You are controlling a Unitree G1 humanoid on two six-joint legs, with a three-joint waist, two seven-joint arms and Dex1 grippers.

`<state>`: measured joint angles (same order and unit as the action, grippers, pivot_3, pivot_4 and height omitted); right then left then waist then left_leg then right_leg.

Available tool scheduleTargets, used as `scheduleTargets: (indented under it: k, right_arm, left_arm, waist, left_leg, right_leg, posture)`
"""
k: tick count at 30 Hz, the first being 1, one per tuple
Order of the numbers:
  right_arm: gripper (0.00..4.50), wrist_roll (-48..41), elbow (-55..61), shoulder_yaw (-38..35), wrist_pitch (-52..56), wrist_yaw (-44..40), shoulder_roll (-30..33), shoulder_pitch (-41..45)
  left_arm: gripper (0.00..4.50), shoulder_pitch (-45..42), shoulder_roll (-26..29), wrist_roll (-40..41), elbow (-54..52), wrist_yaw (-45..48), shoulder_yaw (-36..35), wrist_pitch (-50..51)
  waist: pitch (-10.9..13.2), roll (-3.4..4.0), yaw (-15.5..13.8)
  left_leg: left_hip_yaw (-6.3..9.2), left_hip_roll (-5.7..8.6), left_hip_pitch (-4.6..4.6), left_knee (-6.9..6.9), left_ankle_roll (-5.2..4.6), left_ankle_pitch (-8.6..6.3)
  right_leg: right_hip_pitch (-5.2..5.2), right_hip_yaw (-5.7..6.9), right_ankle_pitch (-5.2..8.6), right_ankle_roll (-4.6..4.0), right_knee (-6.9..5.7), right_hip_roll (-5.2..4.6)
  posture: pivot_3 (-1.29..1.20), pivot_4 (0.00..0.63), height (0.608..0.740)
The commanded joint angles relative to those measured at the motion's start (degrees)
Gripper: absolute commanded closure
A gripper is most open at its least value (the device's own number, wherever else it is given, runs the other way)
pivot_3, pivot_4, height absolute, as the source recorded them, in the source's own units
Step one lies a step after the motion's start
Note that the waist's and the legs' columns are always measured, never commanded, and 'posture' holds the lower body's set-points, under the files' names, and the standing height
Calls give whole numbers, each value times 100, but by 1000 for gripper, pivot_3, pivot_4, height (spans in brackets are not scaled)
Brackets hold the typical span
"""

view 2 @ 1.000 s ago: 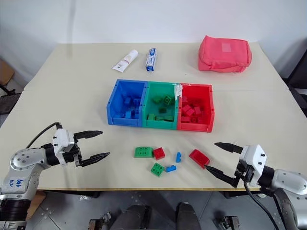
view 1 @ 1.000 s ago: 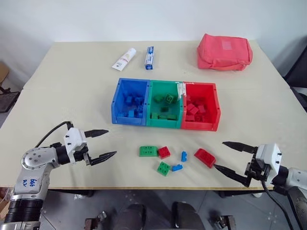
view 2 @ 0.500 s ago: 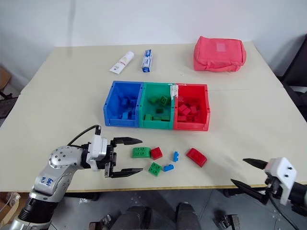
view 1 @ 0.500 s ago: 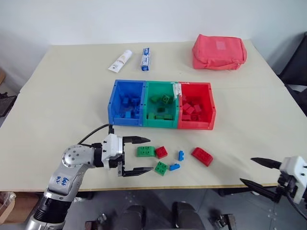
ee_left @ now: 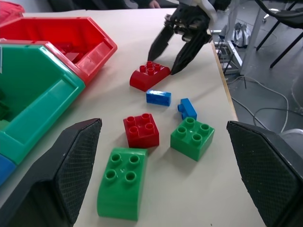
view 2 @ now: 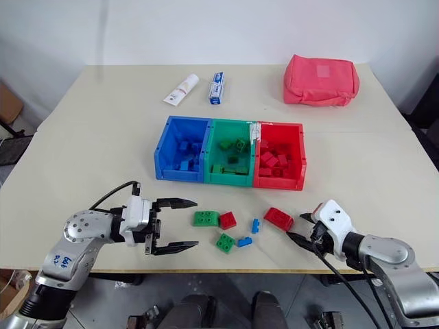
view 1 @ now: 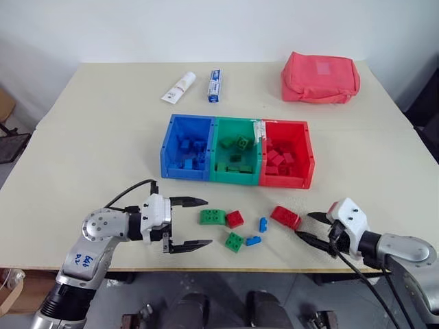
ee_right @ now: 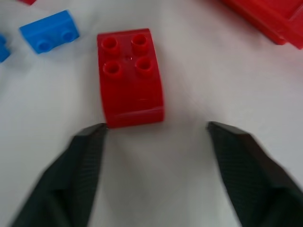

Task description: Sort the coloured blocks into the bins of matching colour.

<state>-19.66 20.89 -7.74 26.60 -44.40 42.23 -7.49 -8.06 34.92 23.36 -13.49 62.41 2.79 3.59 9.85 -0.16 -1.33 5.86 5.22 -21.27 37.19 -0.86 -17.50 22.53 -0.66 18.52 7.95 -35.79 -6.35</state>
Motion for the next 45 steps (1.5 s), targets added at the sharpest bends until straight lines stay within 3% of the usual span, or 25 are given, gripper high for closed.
scheduleTargets:
  k: [1,2,8,14,27,35,39,45]
  right_arm:
    - [2599,-8,147,96,139,71,-51,-61]
    - [2923,-44,214,56,172,57,-26,-86]
    - [2923,-76,43,-386,-116,-361,396,-205]
    - [1128,-16,-388,-432,-759,-805,603,225]
    - [1128,250,-1322,737,-793,-1284,363,1495]
    - [1128,-189,-921,521,30,-1333,447,1528]
    - [1128,-601,-193,497,719,-1091,321,1355]
    - [1128,-337,-28,585,868,-441,136,1302]
  left_arm:
    - [0,57,51,2,-226,-40,-101,-112]
    - [0,60,54,4,-215,-36,-97,-124]
    - [0,-16,23,-12,-124,6,-16,-181]
    - [0,-88,26,-37,-17,83,30,-230]
    - [0,-56,74,-37,-47,141,-34,-286]
    - [0,-58,75,-57,10,109,-75,-328]
    - [0,-78,43,-81,37,93,-41,-360]
    - [0,-80,62,-80,53,101,-48,-364]
  waist:
    - [0,0,18]
    - [0,0,15]
    - [0,0,-20]
    - [0,0,6]
    - [1,0,4]
    - [1,0,-6]
    - [1,1,-8]
    - [1,1,-7]
  left_leg:
    - [-4,0,3,-1,0,0]
    - [-4,0,5,-1,0,0]
    - [-3,3,2,0,-3,-1]
    - [-3,2,1,-1,-5,-1]
    - [-3,1,-2,-2,-3,-2]
    - [0,1,-4,-3,-3,-2]
    - [1,-1,-4,-5,-2,-2]
    - [0,1,-4,-3,-3,-3]
  right_leg:
    - [0,-3,0,0,-2,0]
    - [0,-3,0,0,-3,0]
    - [-1,-1,0,0,-1,-2]
    - [-1,2,0,0,2,-2]
    - [3,3,0,0,5,-2]
    - [3,5,0,0,6,-3]
    - [4,5,0,0,7,-3]
    - [3,5,0,0,9,-4]
  posture:
    - [0,150,740]
    - [0,150,740]
    - [0,150,740]
    - [0,150,740]
    - [0,150,740]
    - [0,150,740]
    - [0,150,740]
    - [0,150,740]
